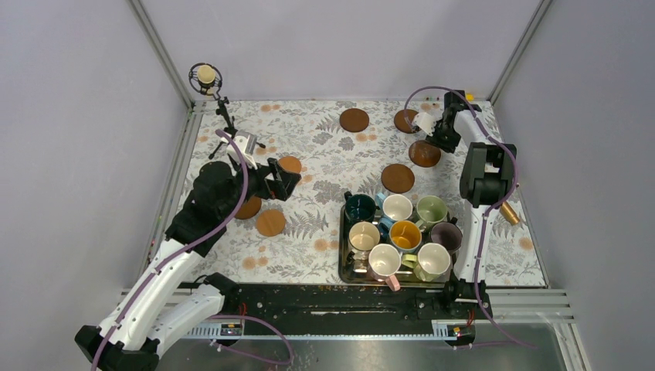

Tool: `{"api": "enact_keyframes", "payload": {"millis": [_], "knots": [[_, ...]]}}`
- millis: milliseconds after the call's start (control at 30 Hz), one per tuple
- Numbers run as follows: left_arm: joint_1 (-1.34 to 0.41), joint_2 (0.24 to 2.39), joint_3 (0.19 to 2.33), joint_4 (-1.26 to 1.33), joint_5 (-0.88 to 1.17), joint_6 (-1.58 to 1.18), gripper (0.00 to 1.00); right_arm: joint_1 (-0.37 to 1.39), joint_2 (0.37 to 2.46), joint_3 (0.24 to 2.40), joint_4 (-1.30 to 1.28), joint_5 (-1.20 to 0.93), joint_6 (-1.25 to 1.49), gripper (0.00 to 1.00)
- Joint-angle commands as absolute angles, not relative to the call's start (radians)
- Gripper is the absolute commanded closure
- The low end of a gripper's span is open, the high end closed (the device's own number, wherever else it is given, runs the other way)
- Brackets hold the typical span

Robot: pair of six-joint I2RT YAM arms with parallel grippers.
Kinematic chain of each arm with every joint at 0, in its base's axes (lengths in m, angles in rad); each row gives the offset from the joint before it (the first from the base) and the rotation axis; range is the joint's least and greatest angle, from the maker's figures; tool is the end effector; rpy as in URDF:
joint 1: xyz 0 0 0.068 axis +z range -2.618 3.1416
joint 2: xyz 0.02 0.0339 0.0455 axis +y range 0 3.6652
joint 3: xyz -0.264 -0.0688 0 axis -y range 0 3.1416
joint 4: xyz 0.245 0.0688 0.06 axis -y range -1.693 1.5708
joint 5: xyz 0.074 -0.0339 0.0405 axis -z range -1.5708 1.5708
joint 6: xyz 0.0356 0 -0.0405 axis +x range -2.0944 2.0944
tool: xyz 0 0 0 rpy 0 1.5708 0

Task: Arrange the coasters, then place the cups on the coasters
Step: Move the coaster to the center of the board.

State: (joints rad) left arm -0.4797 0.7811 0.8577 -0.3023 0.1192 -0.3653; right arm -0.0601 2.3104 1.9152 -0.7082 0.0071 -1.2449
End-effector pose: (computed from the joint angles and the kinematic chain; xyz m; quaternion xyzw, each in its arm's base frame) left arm 0.1567 -0.0863 0.3535 0.0817 0.7775 -0.2975 0.5481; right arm 0.4956 -0.0301 0.1717 -0.5425 0.8075 -0.1434 0.1819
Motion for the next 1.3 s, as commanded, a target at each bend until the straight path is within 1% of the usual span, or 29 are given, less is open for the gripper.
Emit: {"api": "enact_keyframes", "payload": {"millis": [0,300,400,533,633,667,700,800,1000,1167,1267], "knots": [[-0.485,0.777,0.887,-0.267,0.102,-0.348,0.01,-0.059,2.316,1.925,-0.728,0.004,-1.401,0.57],[-0.496,0.766,0.892,-0.282,0.082,-0.336,0.01,-0.056,2.301,1.902,-0.780,-0.036,-1.593,0.56],[-0.507,0.770,0.892,-0.283,0.078,-0.336,0.01,-0.062,2.314,1.894,-0.723,-0.007,-1.657,0.56],[-0.522,0.781,0.894,-0.282,0.086,-0.335,0.01,-0.069,2.340,1.888,-0.630,-0.049,-1.703,0.57],[-0.524,0.783,0.897,-0.287,0.079,-0.330,0.01,-0.069,2.312,1.824,-0.593,-0.087,-1.756,0.57],[-0.526,0.780,0.898,-0.291,0.074,-0.327,0.01,-0.069,2.301,1.785,-0.586,-0.093,-1.786,0.51],[-0.525,0.776,0.898,-0.293,0.068,-0.325,0.01,-0.069,2.288,1.756,-0.573,-0.109,-1.803,0.56],[-0.530,0.772,0.899,-0.294,0.054,-0.319,0.01,-0.069,2.248,1.687,-0.562,-0.155,-1.876,0.57],[-0.551,0.775,0.902,-0.294,0.048,-0.314,0.01,-0.065,2.247,1.687,-0.539,-0.181,-1.877,0.57],[-0.557,0.760,0.902,-0.298,0.042,-0.310,0.01,-0.041,2.246,1.724,-0.602,-0.183,-1.866,0.58],[-0.560,0.745,0.900,-0.299,0.032,-0.308,0.01,-0.040,2.226,1.700,-0.608,-0.189,-1.871,0.58]]}}
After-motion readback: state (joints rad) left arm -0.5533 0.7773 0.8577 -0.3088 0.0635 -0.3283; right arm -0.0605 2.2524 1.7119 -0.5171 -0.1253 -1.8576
